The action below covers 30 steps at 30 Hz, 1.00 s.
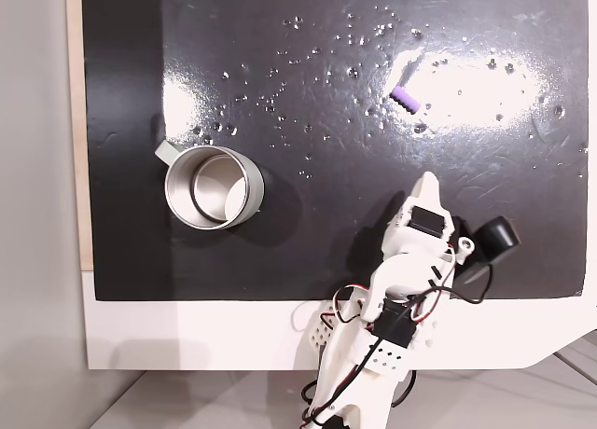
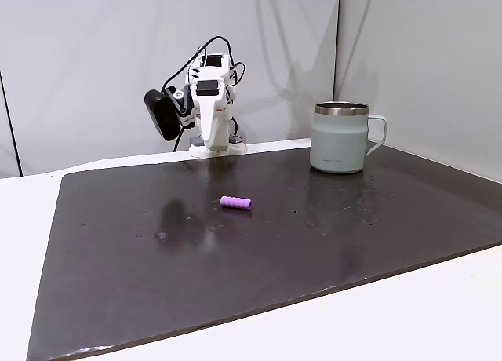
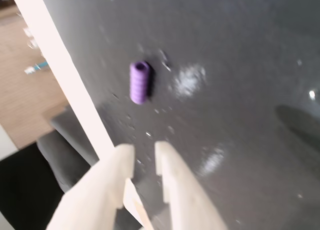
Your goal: Grasp a pengrip and put it in the cup.
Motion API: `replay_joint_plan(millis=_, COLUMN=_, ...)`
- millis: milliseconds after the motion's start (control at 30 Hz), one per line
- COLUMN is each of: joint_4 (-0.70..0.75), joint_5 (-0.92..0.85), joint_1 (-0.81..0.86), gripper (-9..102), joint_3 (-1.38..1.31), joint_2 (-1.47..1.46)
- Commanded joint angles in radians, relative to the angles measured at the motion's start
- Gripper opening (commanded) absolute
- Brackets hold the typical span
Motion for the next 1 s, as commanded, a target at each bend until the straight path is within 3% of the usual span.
replay_joint_plan(millis=0, joint_4=0.000, joint_5=-0.005, joint_1=0.049, gripper=0, joint_3=-0.143, joint_2=0.000)
replay_joint_plan(millis=167, joint_4=0.038, joint_5=0.032, joint_1=0.086, gripper=0, joint_3=-0.344, joint_2=-0.210)
replay_joint_plan(millis=533, joint_4=0.054, joint_5=0.069, joint_1=0.166, gripper=3, joint_3=-0.891, joint_2=-0.960)
replay_joint_plan(millis=967, joint_4=0.138, joint_5=0.249, joint_1=0.069, gripper=7, joint_3=-1.264, joint_2=-1.381)
